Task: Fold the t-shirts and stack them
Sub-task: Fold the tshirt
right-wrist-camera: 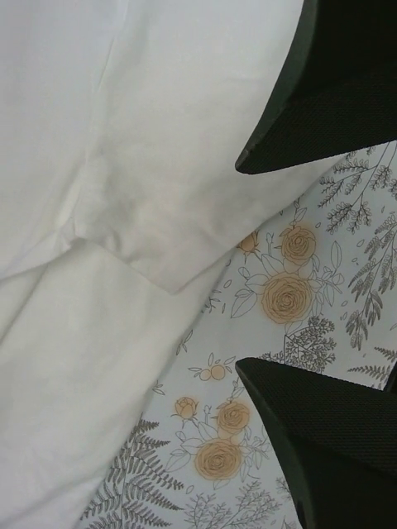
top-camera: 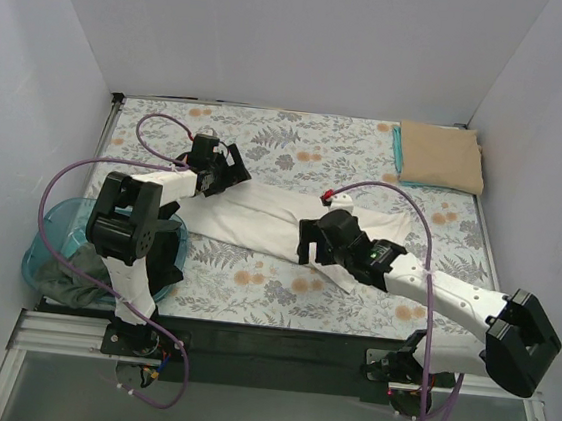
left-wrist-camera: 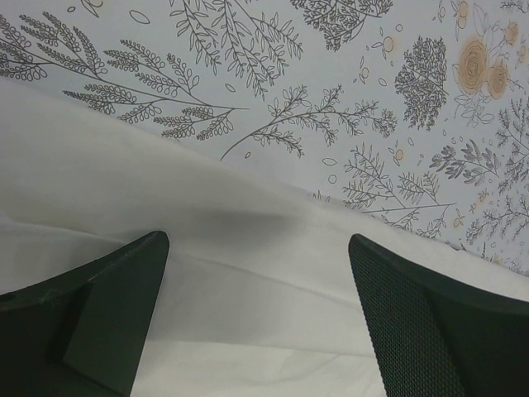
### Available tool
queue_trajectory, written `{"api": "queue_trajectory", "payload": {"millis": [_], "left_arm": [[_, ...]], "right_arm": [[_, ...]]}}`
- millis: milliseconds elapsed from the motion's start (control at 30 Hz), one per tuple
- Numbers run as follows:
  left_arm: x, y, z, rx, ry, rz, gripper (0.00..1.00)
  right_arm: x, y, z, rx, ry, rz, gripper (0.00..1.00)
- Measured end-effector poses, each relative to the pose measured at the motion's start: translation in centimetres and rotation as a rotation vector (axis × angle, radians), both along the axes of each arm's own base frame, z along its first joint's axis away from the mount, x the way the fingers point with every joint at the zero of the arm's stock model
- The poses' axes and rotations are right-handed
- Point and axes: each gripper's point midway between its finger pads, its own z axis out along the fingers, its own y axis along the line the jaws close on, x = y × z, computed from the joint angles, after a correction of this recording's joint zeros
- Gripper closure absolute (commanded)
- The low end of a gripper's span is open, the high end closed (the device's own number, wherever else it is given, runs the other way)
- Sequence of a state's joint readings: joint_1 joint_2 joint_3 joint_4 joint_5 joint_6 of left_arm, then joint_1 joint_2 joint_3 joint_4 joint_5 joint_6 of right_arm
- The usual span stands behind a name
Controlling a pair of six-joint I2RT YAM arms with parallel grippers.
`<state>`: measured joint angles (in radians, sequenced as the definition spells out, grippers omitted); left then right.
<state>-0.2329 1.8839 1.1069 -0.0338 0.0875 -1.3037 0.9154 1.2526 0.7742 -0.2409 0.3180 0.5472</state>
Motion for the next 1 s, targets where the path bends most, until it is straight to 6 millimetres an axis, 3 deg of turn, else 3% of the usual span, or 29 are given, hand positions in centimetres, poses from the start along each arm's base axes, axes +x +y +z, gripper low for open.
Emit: {"api": "queue_trajectory", "payload": {"millis": [133, 267, 433, 533, 633, 767, 1000], "left_arm": [[-0.1, 0.0, 0.0, 0.001, 0.000, -0.004, 0.08], [-0.2, 0.0, 0.0, 0.001, 0.000, -0.007, 0.08], [-0.4, -0.1, 0.0, -0.005, 0.001, -0.013, 0.08], [-0.7, -0.1, 0.0, -0.013, 0.005, -0.015, 0.08], [-0.9, -0.1, 0.0, -0.021, 0.007, -0.008, 0.08], [-1.4, -0.1, 0.1, -0.036, 0.014, 0.005, 0.08], [-4.2, -0.5, 0.1, -0.019, 0.035, 0.077, 0.08]], "right_arm": [[0.9, -1.4, -0.1, -0.019, -0.006, -0.068, 0.02], [1.7, -5.4, -1.1, -0.002, 0.030, -0.197, 0.02], [1.6, -10.8, -4.7, -0.032, 0.133, -0.338, 0.02], [1.8, -12.2, -6.3, -0.041, 0.195, -0.364, 0.02], [3.2, -13.2, -7.7, -0.050, 0.251, -0.383, 0.02], [8.6, -12.6, -7.4, -0.026, 0.251, -0.346, 0.02], [20.1, -8.7, -7.0, 0.019, 0.181, -0.190, 0.02]]}}
